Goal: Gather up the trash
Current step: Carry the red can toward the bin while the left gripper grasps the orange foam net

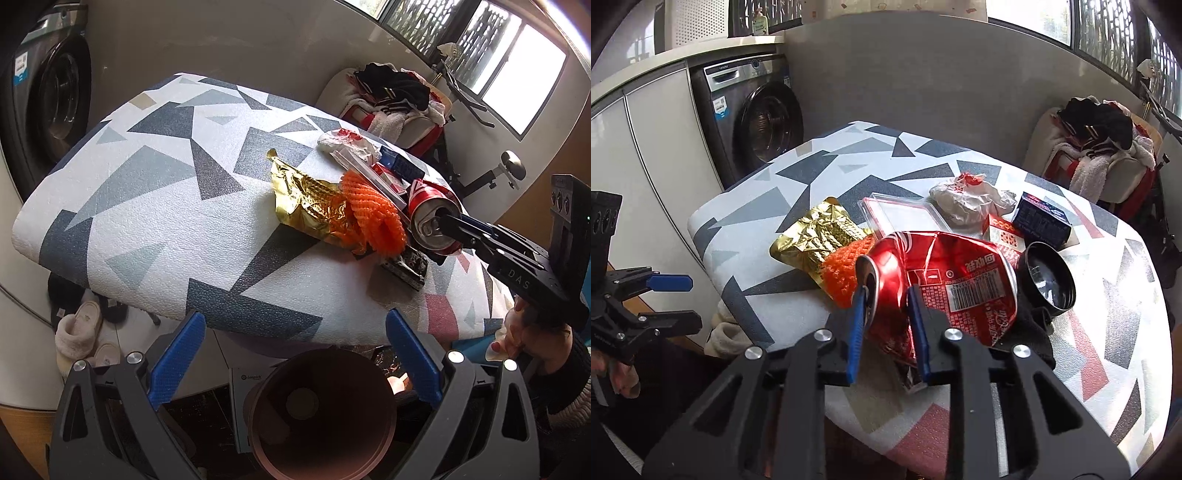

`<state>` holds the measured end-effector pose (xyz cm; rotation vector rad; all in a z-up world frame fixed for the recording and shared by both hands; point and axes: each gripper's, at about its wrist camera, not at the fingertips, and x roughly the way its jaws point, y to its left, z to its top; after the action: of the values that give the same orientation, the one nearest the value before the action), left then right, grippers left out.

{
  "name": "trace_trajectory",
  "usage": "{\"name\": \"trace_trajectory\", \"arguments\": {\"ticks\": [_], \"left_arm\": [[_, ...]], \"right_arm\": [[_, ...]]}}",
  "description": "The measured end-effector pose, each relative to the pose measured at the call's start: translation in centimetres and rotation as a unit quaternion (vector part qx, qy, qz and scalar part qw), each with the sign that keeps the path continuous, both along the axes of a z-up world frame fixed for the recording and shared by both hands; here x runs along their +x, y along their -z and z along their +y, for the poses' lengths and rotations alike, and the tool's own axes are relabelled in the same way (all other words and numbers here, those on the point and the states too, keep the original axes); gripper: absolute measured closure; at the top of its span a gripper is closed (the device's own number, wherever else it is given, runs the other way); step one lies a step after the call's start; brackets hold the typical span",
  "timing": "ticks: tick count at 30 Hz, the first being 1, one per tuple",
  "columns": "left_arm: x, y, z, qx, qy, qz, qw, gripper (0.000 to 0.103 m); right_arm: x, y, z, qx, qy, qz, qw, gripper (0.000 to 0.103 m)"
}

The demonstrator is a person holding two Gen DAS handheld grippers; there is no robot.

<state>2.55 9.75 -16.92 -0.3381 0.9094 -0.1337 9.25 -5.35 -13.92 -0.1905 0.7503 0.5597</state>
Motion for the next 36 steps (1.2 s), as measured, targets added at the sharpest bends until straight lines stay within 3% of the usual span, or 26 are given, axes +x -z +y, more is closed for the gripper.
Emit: {"name": "trace_trajectory", "arguments": {"ticks": [6, 13, 18, 25, 27, 29, 36], "left_arm": [[1.1, -0.9, -0.3, -0.012, 0.004, -0.013, 0.9998, 0.014], [3.8, -2.1, -2.3, -0.038, 0.038, -0.021, 0.9983, 0.040], [7.8, -2.7, -4.3, -0.072, 0.046, -0.014, 0.9963, 0.042], [11.8, -0.3, -7.5, -0.028, 0.050, 0.021, 0.9981, 0.042], [12.7, 0.6, -7.3, -0.038, 0.043, 0.035, 0.9978, 0.051], [13.4, 1.2, -7.1, -0.043, 0.048, 0.046, 0.9969, 0.082], [13.3, -2.8, -4.9, -0.011, 0.050, -0.008, 0.9987, 0.084]], "right_arm": [[0.0, -2.1, -1.8, 0.036, 0.018, -0.010, 0.999, 0.077], [-0.7, -3.2, -3.5, 0.032, 0.037, -0.026, 0.998, 0.077], [-1.3, -2.8, -4.8, 0.034, 0.049, -0.025, 0.998, 0.077], [-1.8, -2.3, -6.3, 0.035, 0.065, -0.020, 0.997, 0.077], [-1.8, -2.1, -6.6, 0.035, 0.068, -0.018, 0.997, 0.077], [-1.9, -2.1, -6.8, 0.036, 0.070, -0.016, 0.997, 0.077], [-2.0, -2.3, -7.5, 0.041, 0.076, -0.018, 0.996, 0.077]]}}
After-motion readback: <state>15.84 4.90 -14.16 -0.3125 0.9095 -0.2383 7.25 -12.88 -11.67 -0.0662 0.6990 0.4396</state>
